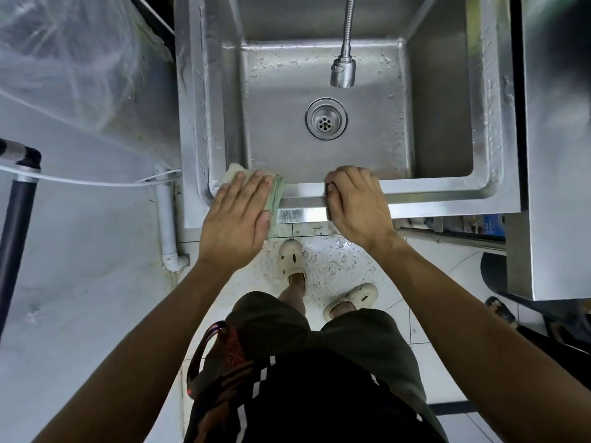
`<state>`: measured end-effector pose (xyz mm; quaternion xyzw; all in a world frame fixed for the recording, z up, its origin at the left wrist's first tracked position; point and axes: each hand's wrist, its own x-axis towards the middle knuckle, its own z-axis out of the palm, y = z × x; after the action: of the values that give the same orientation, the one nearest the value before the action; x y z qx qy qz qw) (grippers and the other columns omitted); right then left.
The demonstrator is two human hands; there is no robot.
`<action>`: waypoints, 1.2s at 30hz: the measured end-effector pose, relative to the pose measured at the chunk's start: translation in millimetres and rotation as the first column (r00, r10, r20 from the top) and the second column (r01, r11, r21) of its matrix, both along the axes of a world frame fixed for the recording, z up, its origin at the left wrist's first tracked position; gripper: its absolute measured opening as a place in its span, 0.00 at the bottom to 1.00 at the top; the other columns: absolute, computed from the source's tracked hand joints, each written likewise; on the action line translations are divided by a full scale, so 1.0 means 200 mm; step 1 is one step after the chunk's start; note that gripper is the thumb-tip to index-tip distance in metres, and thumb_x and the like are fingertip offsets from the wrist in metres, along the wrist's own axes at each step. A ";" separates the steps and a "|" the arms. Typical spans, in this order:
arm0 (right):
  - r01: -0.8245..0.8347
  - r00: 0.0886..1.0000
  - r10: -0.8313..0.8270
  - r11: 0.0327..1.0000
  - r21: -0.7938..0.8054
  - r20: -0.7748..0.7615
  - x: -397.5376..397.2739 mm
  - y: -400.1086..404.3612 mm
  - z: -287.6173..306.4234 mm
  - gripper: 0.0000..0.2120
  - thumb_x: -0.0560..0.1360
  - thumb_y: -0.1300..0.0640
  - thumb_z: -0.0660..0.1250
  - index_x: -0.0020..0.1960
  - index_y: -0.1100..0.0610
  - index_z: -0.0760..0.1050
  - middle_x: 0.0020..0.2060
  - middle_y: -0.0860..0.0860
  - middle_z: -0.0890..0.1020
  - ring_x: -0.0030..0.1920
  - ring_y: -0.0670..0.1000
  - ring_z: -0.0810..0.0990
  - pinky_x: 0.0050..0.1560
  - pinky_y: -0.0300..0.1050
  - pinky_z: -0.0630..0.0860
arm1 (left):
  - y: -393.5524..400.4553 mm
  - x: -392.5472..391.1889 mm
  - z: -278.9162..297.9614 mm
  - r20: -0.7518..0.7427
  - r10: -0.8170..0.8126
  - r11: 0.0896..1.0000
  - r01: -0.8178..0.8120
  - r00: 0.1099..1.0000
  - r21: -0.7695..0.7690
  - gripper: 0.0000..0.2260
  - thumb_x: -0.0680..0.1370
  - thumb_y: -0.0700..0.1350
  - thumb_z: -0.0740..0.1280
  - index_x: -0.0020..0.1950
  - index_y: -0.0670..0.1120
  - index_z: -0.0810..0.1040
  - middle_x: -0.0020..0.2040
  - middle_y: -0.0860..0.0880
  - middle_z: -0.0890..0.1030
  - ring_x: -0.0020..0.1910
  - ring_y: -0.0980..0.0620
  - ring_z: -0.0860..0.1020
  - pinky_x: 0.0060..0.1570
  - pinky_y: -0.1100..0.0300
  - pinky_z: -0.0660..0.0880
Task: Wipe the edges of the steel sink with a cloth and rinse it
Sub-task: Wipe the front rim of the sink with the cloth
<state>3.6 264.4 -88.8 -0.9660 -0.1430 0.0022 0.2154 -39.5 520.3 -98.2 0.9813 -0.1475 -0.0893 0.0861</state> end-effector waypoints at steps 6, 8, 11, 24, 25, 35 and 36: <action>0.086 0.992 -0.086 0.996 -0.007 -0.091 0.06 0.13 -0.06 0.10 0.79 0.57 0.60 0.53 0.56 0.80 0.48 0.51 0.82 0.48 0.56 0.76 0.54 0.49 0.67 | -0.34 0.01 0.03 -0.007 0.149 0.987 -0.150 0.989 -0.050 0.26 0.86 0.52 0.47 0.82 0.47 0.64 0.81 0.47 0.66 0.82 0.43 0.60 0.79 0.42 0.58; 0.072 0.990 -0.079 0.995 -0.070 -0.115 0.05 0.13 -0.06 0.13 0.81 0.55 0.57 0.53 0.56 0.80 0.49 0.51 0.82 0.49 0.56 0.76 0.56 0.50 0.67 | -0.33 0.01 0.03 -0.006 0.076 0.995 -0.076 0.997 -0.069 0.26 0.86 0.52 0.46 0.82 0.46 0.65 0.81 0.47 0.66 0.82 0.44 0.60 0.79 0.42 0.59; 0.058 0.989 -0.074 0.991 -0.120 -0.130 0.06 0.13 -0.06 0.14 0.83 0.53 0.56 0.54 0.55 0.80 0.49 0.52 0.82 0.49 0.56 0.76 0.56 0.51 0.67 | -0.14 -0.01 0.02 -0.002 -0.070 0.997 0.070 0.998 -0.030 0.26 0.87 0.54 0.46 0.83 0.45 0.62 0.82 0.45 0.63 0.82 0.44 0.58 0.80 0.43 0.57; 0.019 0.994 -0.037 0.987 -0.158 -0.107 0.06 0.14 -0.08 0.15 0.83 0.53 0.55 0.54 0.54 0.80 0.47 0.52 0.84 0.48 0.57 0.77 0.55 0.51 0.67 | 0.50 0.40 0.12 -0.129 -0.379 0.919 0.389 0.916 0.066 0.26 0.87 0.56 0.41 0.85 0.50 0.49 0.85 0.49 0.52 0.84 0.47 0.48 0.82 0.47 0.48; 0.013 0.995 -0.028 0.988 -0.152 -0.098 0.06 0.14 -0.08 0.15 0.83 0.53 0.55 0.55 0.54 0.80 0.48 0.52 0.84 0.49 0.57 0.77 0.56 0.51 0.67 | 0.46 0.41 0.12 -0.114 -0.277 0.957 0.285 0.954 0.057 0.26 0.87 0.55 0.42 0.85 0.50 0.49 0.85 0.49 0.51 0.84 0.47 0.46 0.82 0.46 0.47; -0.418 0.908 0.402 0.895 -0.154 -0.121 -0.09 0.37 -0.06 0.28 0.87 0.48 0.49 0.83 0.59 0.53 0.83 0.56 0.55 0.83 0.56 0.52 0.83 0.56 0.51 | 0.09 0.04 0.08 -0.017 0.392 0.920 -0.392 0.920 -0.031 0.26 0.87 0.51 0.48 0.85 0.46 0.53 0.85 0.46 0.51 0.84 0.44 0.46 0.82 0.45 0.47; -0.445 0.896 0.433 0.877 -0.183 -0.100 -0.09 0.37 -0.07 0.28 0.87 0.47 0.48 0.83 0.59 0.52 0.83 0.56 0.55 0.83 0.56 0.52 0.83 0.57 0.51 | 0.12 0.08 0.07 -0.011 0.372 0.928 -0.373 0.928 -0.025 0.26 0.86 0.51 0.48 0.85 0.46 0.53 0.85 0.46 0.51 0.84 0.44 0.46 0.82 0.45 0.47</action>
<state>-14.6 337.7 -103.6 -0.9246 -0.3513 0.0923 0.1145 -22.5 543.5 -84.2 0.9899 0.0405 -0.0724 0.1152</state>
